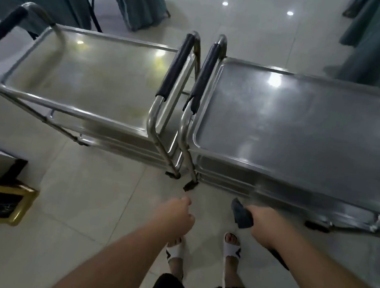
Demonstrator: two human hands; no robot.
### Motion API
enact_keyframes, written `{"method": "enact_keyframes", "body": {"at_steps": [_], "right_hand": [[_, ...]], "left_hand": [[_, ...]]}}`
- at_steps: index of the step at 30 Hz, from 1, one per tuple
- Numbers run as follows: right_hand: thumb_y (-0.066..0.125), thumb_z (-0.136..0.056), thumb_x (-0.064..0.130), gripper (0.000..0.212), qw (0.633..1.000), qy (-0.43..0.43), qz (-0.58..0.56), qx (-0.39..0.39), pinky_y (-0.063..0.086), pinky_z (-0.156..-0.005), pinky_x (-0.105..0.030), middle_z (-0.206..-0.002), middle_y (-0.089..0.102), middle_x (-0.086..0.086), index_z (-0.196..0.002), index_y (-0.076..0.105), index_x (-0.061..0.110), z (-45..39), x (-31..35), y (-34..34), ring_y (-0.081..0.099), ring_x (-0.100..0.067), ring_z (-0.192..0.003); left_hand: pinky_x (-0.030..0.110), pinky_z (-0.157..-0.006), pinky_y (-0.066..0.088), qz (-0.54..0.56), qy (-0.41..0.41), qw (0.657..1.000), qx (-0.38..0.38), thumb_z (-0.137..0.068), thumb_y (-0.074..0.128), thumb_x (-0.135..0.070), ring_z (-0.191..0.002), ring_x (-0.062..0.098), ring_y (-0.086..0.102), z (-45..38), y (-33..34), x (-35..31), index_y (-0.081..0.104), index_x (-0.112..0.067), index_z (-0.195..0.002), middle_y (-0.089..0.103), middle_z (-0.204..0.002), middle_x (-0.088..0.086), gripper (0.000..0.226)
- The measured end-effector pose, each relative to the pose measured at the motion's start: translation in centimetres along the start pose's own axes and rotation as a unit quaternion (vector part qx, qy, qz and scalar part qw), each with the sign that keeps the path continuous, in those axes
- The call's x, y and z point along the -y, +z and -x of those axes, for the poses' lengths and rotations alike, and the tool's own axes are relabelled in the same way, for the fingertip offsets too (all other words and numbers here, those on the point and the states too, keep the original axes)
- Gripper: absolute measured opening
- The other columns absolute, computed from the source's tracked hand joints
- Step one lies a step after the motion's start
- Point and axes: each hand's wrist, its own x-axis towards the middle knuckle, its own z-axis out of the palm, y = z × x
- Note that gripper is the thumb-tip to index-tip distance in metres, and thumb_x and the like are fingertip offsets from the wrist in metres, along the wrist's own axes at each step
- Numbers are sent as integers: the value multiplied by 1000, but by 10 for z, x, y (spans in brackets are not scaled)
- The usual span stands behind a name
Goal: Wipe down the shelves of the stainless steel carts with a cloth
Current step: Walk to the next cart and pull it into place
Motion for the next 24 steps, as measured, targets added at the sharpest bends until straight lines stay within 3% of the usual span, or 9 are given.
{"method": "enact_keyframes", "body": {"at_steps": [4, 7, 11, 17, 21, 24], "right_hand": [[60, -95, 8, 38, 998, 39, -47, -17, 54, -77, -32, -114, 69, -1, -127, 60, 30, -12, 15, 26, 65, -22, -98], [59, -96, 7, 45, 997, 39, -63, 12, 47, -80, -29, -121, 67, -5, -137, 57, 25, -22, 24, 44, 64, -26, -106], [57, -95, 5, 47, 996, 32, -76, 13, 55, -89, -37, -121, 67, -8, -138, 55, 24, -30, 20, 63, 65, -28, -107], [57, -93, 6, 42, 996, 21, -91, 3, 53, -80, -35, -116, 67, -9, -131, 57, 23, -66, -19, 83, 65, -28, -102], [56, -97, 2, 50, 991, 14, -129, 29, 52, -96, -38, -129, 63, -14, -145, 50, 12, -114, -59, 100, 62, -30, -116], [56, -98, 3, 51, 993, 6, -115, 23, 52, -90, -34, -131, 62, -15, -147, 45, 10, -152, -84, 118, 61, -29, -114]], "left_hand": [[38, -96, 50, -30, 25, 999, 27, -101, 52, -39, -126, 28, 60, -23, 9, 24, 44, -25, -154, 60, -142, 5, 55], [38, -104, 49, -19, 35, 998, 47, -102, 53, -36, -131, 28, 57, -33, 17, 31, 44, -22, -155, 57, -148, 6, 55], [36, -104, 48, -19, 55, 997, 50, -102, 53, -41, -131, 27, 57, -42, 28, 20, 46, -24, -155, 59, -146, 6, 55], [33, -93, 44, -12, 30, 999, 41, -102, 53, -43, -128, 26, 58, -74, 56, -13, 46, -26, -153, 60, -144, 3, 53], [38, -104, 50, 12, -12, 999, 40, -102, 52, -42, -127, 27, 59, -110, 99, -30, 48, -25, -152, 59, -145, 5, 54], [36, -103, 47, 24, -22, 998, 53, -102, 52, -41, -129, 28, 58, -145, 138, -36, 46, -25, -154, 56, -148, 6, 55]]}}
